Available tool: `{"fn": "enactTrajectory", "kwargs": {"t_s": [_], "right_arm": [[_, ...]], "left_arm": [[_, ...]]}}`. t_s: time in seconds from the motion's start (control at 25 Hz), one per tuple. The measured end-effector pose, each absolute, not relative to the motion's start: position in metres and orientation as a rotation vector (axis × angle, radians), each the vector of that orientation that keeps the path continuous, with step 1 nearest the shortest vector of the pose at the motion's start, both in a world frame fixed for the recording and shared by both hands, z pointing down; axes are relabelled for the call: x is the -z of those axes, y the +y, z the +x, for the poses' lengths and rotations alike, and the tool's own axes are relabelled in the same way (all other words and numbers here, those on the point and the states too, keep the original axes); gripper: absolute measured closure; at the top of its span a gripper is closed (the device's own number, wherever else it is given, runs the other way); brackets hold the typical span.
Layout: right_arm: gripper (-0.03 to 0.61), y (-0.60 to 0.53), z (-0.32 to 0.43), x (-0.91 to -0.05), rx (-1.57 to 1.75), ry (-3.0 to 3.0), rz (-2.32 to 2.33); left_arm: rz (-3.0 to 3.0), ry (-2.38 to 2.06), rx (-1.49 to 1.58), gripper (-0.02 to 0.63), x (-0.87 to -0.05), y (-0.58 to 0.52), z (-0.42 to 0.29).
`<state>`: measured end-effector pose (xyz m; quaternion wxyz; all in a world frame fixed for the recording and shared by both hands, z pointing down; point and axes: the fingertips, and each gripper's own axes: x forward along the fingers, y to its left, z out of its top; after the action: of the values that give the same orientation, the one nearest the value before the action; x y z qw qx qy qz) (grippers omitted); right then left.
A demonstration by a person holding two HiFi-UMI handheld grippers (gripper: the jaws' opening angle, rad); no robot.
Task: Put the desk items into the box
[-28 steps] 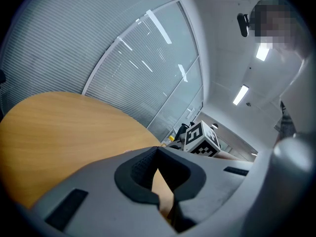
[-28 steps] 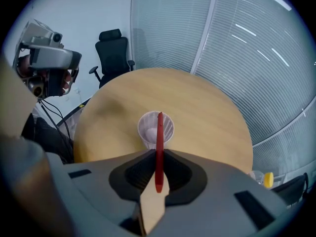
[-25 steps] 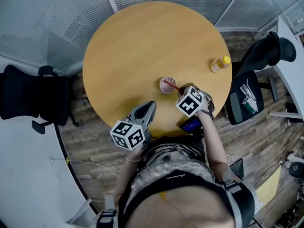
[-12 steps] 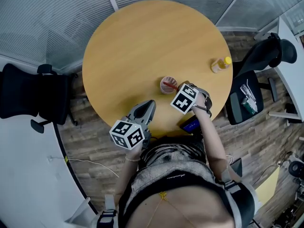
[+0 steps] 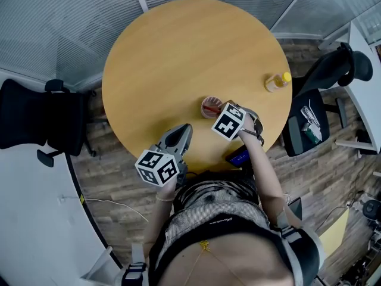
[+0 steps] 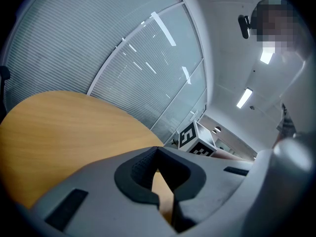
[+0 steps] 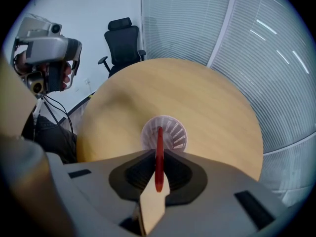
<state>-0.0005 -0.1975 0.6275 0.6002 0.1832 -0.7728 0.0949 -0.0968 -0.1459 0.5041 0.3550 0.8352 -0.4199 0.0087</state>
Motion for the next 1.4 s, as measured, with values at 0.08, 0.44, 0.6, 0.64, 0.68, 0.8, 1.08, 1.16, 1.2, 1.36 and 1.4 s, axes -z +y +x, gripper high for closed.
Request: {"fn": "enactTrajectory", "kwargs": {"t_s": [0.08,0.44,0.6,0.64,0.68,0.8,1.08,1.16,1.2,1.36,1.4], "right_arm": [[0.517,-0.199,0.0,-0.628,-0.225,-1.795,0.43],[0.517,-0.204,-0.003,-0.637,-0.252,-1.793,0.447],[0.517,-0.204,-0.01,-0.64,-0.255,-1.801,0.446],[0.517,-0.204,-0.011,-0.641,-0.259,-1.804,0.447],[0.517,-0.204,-0.013,-0.641,-0.266,-1.807,0.448],[0.517,-0.203,-0.014,-0.641,-0.28,-1.82,0.456],[0.515,-0.201,-0.015,-0.636,-0.301,-1.87,0.459],[0.514,-0.199,-0.017,-0.632,-0.325,-1.901,0.462],[0.511,-0.199,-0.018,-0.63,-0.331,-1.916,0.466],[0.475,-0.198,-0.017,-0.622,-0.315,-1.946,0.47],[0.464,-0.196,-0.016,-0.622,-0.315,-1.953,0.466]], "left_arm": [[2.158,-1.084,-0.021,0.612,-0.504,-0.147,-0.096],[2.157,-1.076,-0.025,0.612,-0.506,-0.151,-0.094],[2.158,-1.076,-0.028,0.612,-0.507,-0.151,-0.095],[2.158,-1.076,-0.029,0.612,-0.507,-0.151,-0.095],[2.158,-1.076,-0.03,0.612,-0.507,-0.151,-0.095],[2.161,-1.076,-0.031,0.612,-0.506,-0.15,-0.093],[2.168,-1.076,-0.031,0.612,-0.504,-0.148,-0.09],[2.171,-1.076,-0.032,0.612,-0.503,-0.147,-0.09],[2.172,-1.075,-0.031,0.612,-0.502,-0.146,-0.09],[2.179,-1.072,-0.033,0.612,-0.501,-0.145,-0.088],[2.181,-1.072,-0.034,0.612,-0.5,-0.144,-0.087]]}}
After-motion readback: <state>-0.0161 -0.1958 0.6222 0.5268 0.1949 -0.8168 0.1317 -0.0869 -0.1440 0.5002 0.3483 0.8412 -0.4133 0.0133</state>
